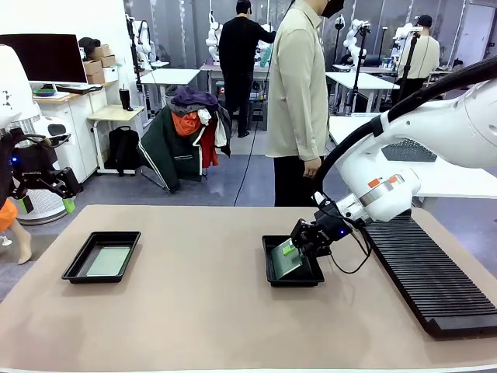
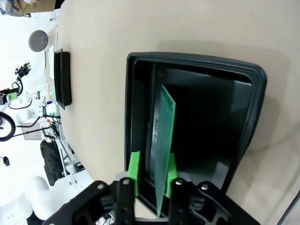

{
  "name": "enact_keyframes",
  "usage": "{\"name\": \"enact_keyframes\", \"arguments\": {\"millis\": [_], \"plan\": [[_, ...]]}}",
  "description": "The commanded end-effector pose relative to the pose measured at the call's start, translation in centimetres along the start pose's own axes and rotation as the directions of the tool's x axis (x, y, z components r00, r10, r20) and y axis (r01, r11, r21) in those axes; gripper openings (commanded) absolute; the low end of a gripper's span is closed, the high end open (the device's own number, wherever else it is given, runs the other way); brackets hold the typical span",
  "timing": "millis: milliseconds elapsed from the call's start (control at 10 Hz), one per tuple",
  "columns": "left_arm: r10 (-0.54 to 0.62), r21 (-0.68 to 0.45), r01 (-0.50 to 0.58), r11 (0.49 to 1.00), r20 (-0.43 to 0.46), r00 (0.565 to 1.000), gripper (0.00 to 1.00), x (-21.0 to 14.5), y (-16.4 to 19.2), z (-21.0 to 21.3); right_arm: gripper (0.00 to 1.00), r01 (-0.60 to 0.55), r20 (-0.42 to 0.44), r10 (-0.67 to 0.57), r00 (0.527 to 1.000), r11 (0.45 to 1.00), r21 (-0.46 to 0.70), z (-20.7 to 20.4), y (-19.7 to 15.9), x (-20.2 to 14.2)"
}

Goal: Inspect and transfer BCBs to ESD trays.
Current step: Pick up the Blank PCB from the PCB Rack and place it in the right ESD tray.

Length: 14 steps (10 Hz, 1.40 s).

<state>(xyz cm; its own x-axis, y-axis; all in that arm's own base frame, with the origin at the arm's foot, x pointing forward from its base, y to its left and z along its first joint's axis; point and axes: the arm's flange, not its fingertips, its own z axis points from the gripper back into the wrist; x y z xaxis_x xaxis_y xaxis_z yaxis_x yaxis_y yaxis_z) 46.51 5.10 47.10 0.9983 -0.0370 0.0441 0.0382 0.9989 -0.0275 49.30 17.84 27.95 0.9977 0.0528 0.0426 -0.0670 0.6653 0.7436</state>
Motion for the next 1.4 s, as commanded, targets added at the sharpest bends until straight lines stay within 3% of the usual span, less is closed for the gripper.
{"name": "enact_keyframes", "arguments": {"millis": [0, 300, 600, 800, 1300], "plan": [[0.004, -0.007, -0.004, 1.0, 0.007, 1.0, 1.0, -0.1, 0.0, -0.1, 0.45, 0.021, 0.001, -0.021, 1.0, 0.995, -0.095, 0.5, 1.8, -0.5], [0.004, -0.007, -0.004, 1.0, 0.007, 1.0, 1.0, -0.1, 0.0, -0.1, 0.75, -0.018, -0.002, 0.019, 1.0, 0.96, -0.281, 1.3, 4.8, -0.2], [0.004, -0.007, -0.004, 1.0, 0.007, 1.0, 1.0, -0.1, 0.0, -0.1, 1.0, -0.029, 0.007, 0.037, 0.999, 0.87, -0.492, 3.3, 8.6, -0.4], [0.004, -0.007, -0.004, 1.0, 0.007, 1.0, 1.0, -0.1, 0.0, -0.1, 1.0, -0.033, -0.014, 0.031, 0.999, 0.791, -0.611, 5.1, 10.3, -0.8], [0.004, -0.007, -0.004, 1.0, 0.007, 1.0, 1.0, -0.1, 0.0, -0.1, 1.0, -0.037, -0.017, 0.034, 0.999, 0.751, -0.659, 8.6, 11.8, -1.7]]}}
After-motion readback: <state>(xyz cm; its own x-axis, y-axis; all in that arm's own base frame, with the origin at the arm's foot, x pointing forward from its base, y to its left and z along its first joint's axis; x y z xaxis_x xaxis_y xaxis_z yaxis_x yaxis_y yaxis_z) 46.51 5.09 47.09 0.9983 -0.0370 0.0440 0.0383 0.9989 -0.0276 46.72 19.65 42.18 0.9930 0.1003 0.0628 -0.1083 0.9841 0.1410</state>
